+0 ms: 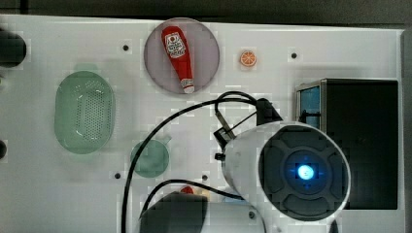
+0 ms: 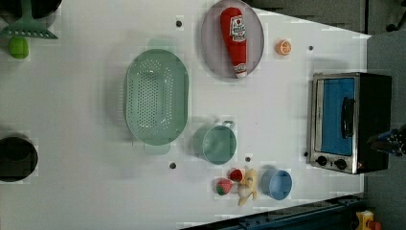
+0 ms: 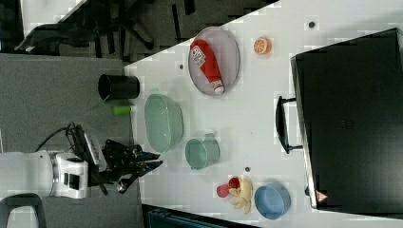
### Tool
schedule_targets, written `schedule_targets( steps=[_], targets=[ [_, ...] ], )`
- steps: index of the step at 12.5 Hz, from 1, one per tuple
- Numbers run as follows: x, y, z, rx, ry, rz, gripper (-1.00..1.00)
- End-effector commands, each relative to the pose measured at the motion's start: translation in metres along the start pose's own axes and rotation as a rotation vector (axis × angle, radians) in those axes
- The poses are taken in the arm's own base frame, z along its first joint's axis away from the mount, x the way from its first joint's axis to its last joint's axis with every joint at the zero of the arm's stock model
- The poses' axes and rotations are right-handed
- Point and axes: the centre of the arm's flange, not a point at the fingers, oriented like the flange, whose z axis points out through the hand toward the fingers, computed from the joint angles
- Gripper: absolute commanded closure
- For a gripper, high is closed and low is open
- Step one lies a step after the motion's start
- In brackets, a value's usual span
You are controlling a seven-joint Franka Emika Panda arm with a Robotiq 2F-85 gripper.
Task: Flap open oven.
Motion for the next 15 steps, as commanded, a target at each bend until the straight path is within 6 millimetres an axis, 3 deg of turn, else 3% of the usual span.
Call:
schedule_targets(
  steps=[1, 11, 15],
  targets=[
    [0.034, 0.024, 0.008, -0.002, 0.024, -0.095, 0.65],
    [0.153, 0.083, 0.103, -0.020, 0.129, -0.823, 0.65],
    [0.188, 0.100, 0.135, -0.044, 0.160, -0.844, 0.65]
  ],
)
